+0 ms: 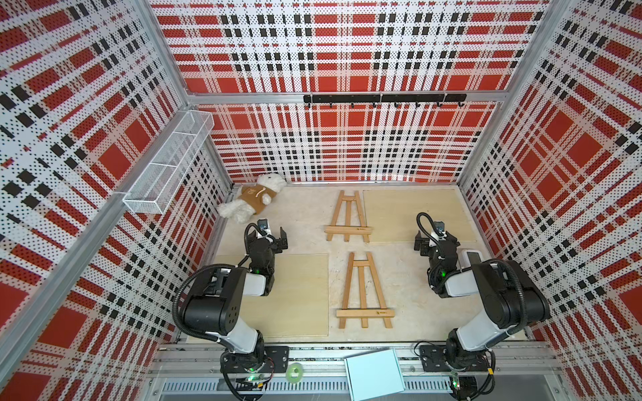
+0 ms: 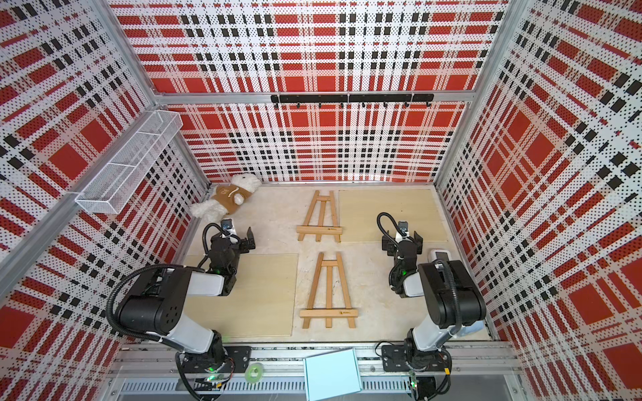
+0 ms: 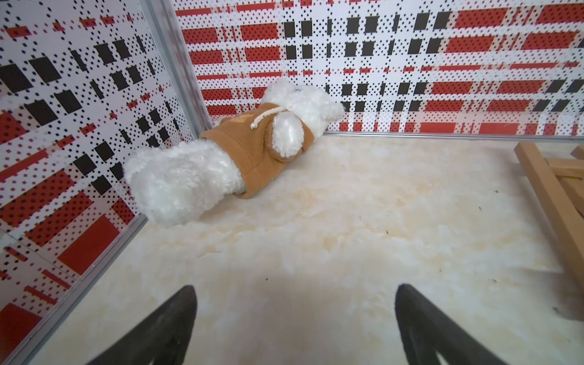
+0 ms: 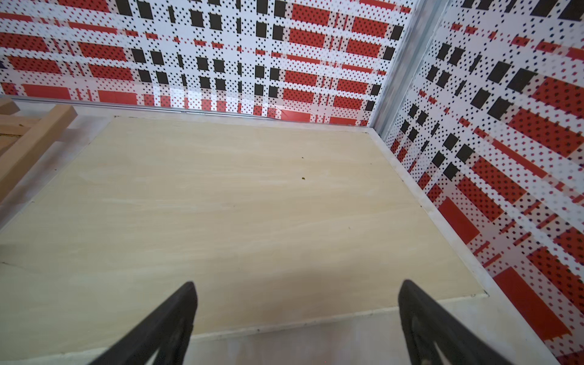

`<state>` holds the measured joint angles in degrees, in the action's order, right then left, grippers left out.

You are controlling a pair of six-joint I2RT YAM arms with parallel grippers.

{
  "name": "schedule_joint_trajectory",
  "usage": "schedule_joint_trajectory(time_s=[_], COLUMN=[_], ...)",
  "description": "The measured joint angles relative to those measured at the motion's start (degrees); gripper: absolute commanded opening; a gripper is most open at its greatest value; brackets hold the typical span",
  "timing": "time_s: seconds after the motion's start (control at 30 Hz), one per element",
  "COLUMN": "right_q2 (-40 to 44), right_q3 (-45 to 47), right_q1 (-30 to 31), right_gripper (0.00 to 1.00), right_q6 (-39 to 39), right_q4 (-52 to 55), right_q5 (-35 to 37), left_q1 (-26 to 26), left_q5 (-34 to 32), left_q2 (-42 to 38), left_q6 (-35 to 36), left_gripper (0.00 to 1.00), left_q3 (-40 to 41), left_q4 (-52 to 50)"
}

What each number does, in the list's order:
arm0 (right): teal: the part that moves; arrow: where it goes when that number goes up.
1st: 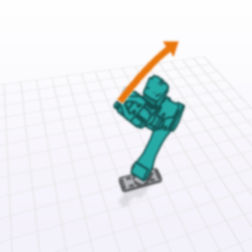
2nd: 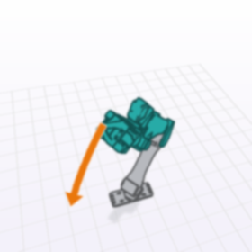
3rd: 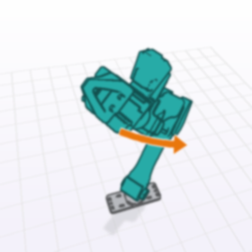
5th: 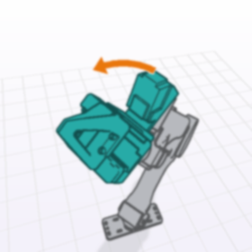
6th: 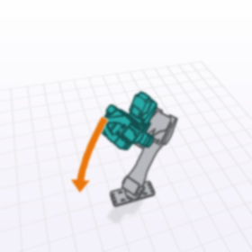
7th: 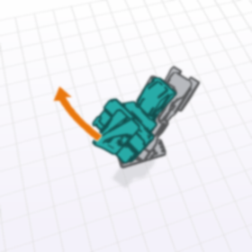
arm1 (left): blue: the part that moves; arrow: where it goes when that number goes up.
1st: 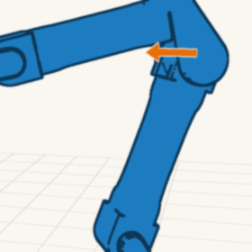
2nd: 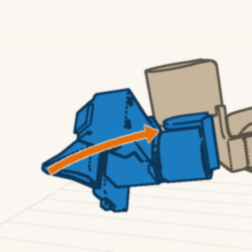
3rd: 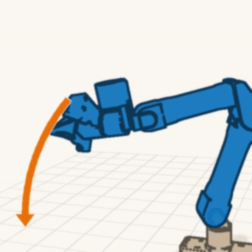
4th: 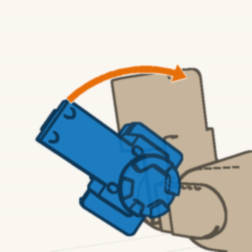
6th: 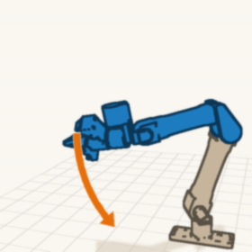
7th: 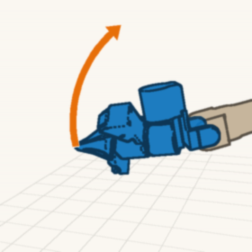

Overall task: Disassemble the easel
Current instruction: Reset both arms

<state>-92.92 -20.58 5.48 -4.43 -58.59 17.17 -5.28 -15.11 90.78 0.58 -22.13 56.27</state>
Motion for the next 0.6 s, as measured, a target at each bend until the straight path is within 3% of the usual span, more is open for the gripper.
schedule_joint_trajectory(time_s=[0.6], right_q2=[0.0], right_q3=[-0.2], right_q1=[-0.5], right_gripper=[1.0], right_q6=[1.3], right_q4=[3.0], right_q5=[-0.2], left_q1=[-0.4], left_q5=[-0.9], left_q2=[0.0], left_q6=[0.7], left_gripper=[0.99], left_q3=[0.0], left_q4=[-1.5])
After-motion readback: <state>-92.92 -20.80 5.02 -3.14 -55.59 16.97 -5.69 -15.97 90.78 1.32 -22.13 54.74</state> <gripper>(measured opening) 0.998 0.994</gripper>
